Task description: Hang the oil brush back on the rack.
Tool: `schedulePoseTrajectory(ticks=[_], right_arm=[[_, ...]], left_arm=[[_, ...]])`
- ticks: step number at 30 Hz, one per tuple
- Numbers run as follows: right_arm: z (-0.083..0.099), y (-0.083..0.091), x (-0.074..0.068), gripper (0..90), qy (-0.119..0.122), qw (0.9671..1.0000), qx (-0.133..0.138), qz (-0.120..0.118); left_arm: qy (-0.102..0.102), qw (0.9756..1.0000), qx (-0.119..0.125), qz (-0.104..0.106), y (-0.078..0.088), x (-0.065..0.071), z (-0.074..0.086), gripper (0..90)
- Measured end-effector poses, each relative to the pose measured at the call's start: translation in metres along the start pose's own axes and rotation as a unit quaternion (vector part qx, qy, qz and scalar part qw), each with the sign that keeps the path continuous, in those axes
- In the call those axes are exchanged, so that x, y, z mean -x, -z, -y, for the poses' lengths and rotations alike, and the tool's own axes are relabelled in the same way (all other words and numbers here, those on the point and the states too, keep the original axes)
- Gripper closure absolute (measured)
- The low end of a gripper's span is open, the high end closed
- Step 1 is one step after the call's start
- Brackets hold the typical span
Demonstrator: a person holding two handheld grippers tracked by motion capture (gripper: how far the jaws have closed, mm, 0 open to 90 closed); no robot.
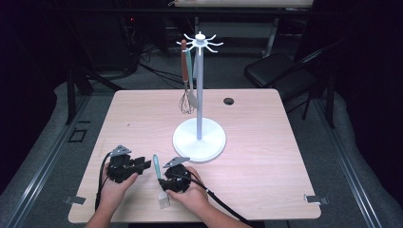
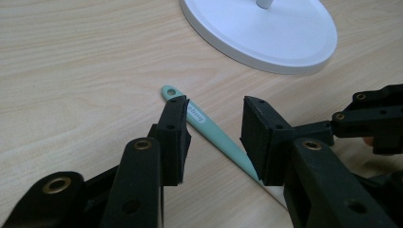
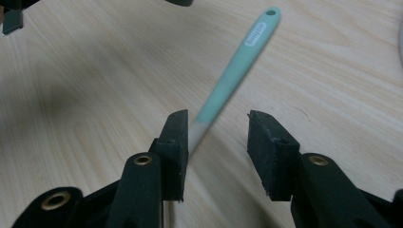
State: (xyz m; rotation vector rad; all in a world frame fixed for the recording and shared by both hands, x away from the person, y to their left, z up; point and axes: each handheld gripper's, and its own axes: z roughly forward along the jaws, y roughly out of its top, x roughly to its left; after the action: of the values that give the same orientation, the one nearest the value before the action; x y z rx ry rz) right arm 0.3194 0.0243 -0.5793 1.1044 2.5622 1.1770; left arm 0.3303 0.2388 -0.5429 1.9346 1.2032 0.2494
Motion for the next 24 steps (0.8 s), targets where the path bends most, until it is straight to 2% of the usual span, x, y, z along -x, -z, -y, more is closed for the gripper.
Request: schedulePoseTrajectory(ticks=[5,10,12,14,15,18,24], right_arm=[[-0.001,-0.007,-0.007,58.3,0.01,0.9999,0.005,0.003],[-0.002,-0.011,-0.017,59.3,0.049,0.9985,0.003,0.024],[-0.002,-0.011,-0.02,63.3,0.068,0.997,0.0,0.036],[-0.003,-0.01,-0.021,73.6,0.077,0.9965,-0.011,0.03],[-0.002,-0.01,-0.023,74.2,0.069,0.9972,-0.006,0.028],[-0.001,-0.009,-0.023,75.9,0.074,0.9968,-0.007,0.028],[0.0,0.001,-0.012,81.5,0.064,0.9973,-0.012,0.035]], left_arm=[[0.001,1.0,0.002,0.0,0.0,0.0,0.0,61.4],[0.001,1.0,0.004,-0.001,0.001,-0.001,0.0,61.4],[0.002,1.0,0.002,-0.002,0.002,-0.001,0.0,61.4],[0.003,1.0,0.003,-0.002,0.002,-0.002,0.0,61.4],[0.003,1.0,0.002,-0.001,0.002,-0.002,0.0,61.4],[0.003,1.0,0.002,-0.001,0.003,-0.002,0.0,61.4],[0.003,1.0,0.002,-0.002,0.003,-0.002,0.0,61.4]])
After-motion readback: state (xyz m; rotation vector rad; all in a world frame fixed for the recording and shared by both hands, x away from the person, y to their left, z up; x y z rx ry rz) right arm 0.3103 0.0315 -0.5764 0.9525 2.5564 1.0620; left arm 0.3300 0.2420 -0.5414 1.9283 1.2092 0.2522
